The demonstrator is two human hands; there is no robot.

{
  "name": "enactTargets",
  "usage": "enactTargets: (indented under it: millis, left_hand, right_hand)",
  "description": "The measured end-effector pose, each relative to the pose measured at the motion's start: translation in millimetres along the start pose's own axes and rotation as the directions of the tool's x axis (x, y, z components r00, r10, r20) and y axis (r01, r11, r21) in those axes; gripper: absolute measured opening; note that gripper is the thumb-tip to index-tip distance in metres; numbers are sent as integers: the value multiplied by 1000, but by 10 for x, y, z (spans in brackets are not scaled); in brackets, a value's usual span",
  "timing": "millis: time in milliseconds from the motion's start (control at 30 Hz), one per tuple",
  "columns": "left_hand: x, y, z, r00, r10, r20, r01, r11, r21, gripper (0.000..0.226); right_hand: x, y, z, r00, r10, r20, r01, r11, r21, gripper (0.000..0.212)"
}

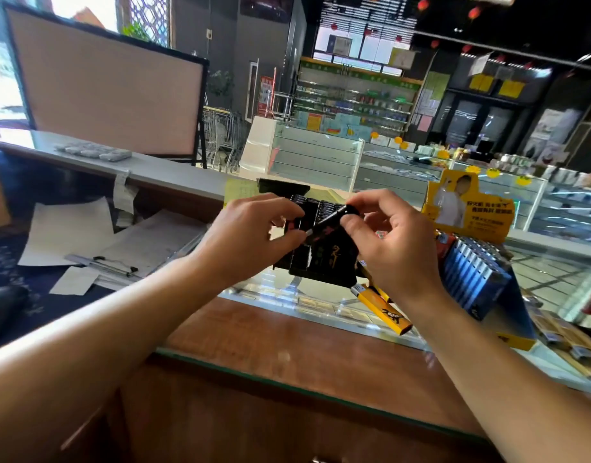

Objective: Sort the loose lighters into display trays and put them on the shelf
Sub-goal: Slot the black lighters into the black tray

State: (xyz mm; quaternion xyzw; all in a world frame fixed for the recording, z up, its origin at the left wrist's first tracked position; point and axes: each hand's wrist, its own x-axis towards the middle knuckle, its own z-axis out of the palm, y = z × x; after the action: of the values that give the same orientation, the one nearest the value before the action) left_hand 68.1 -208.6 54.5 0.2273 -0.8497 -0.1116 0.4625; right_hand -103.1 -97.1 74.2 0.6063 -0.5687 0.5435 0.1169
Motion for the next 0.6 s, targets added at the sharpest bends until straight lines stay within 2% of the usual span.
enactTargets:
  millis: [100, 267, 400, 600]
  left_hand:
    - [1, -149, -101, 1000, 4, 14, -6, 983, 186, 40]
    - [-13, -263, -129, 995, 31, 95, -62, 937, 344, 55]
    - [-34, -293, -97, 995, 17, 103, -53, 935, 349, 59]
    - [-58, -315, -115, 996, -11, 94, -18, 956, 294, 60]
  right_hand:
    - [105, -18, 40, 998, -14, -57, 12, 999, -37, 8]
    - [236, -76, 221, 993, -83, -80, 69, 985, -160, 9]
    - [230, -1, 449, 992, -128, -20, 116, 949, -292, 9]
    - [158, 108, 659, 979, -191, 69, 196, 803, -562, 9]
